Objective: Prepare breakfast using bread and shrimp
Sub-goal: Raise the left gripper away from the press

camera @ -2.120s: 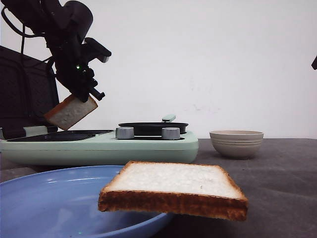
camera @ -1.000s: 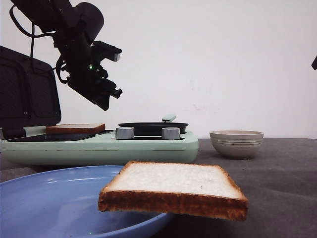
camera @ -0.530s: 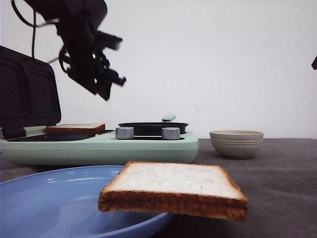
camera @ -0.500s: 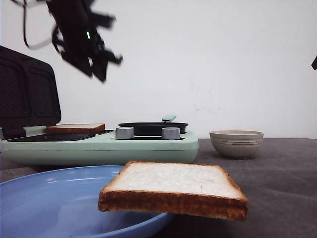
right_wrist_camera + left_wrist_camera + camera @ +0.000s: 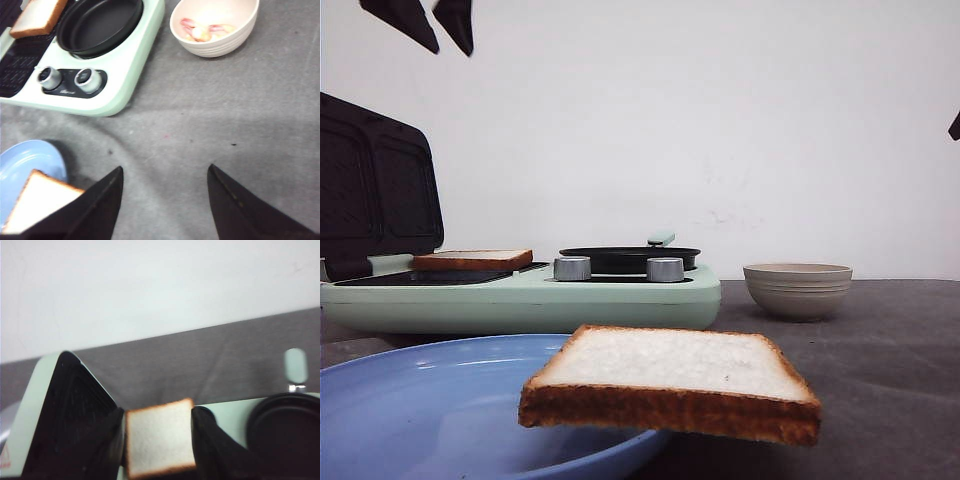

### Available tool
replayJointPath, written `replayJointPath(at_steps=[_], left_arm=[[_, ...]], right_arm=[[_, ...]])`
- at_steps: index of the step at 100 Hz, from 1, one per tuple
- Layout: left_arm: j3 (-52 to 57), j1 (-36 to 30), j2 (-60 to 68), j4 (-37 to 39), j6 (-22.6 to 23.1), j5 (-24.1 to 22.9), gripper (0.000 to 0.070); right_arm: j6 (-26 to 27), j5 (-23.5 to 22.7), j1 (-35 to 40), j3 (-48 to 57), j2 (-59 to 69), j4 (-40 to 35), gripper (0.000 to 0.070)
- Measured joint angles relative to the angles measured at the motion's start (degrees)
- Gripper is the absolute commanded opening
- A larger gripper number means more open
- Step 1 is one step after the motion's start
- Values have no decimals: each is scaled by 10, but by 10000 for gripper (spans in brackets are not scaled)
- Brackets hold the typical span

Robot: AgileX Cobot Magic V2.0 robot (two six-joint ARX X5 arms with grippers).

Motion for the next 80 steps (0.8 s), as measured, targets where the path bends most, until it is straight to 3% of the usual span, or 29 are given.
replayJointPath(at_steps=[43, 58, 80], left_arm=[[-65, 2, -81, -5, -26, 29, 203], [-160, 7, -132, 61, -28, 80, 203], [-309, 7, -250, 115, -42, 94, 203]], right_arm=[[10, -5, 6, 0, 0, -2, 329], [23, -14, 6, 0, 0, -21, 329], [38, -30, 15, 0, 0, -50, 329]])
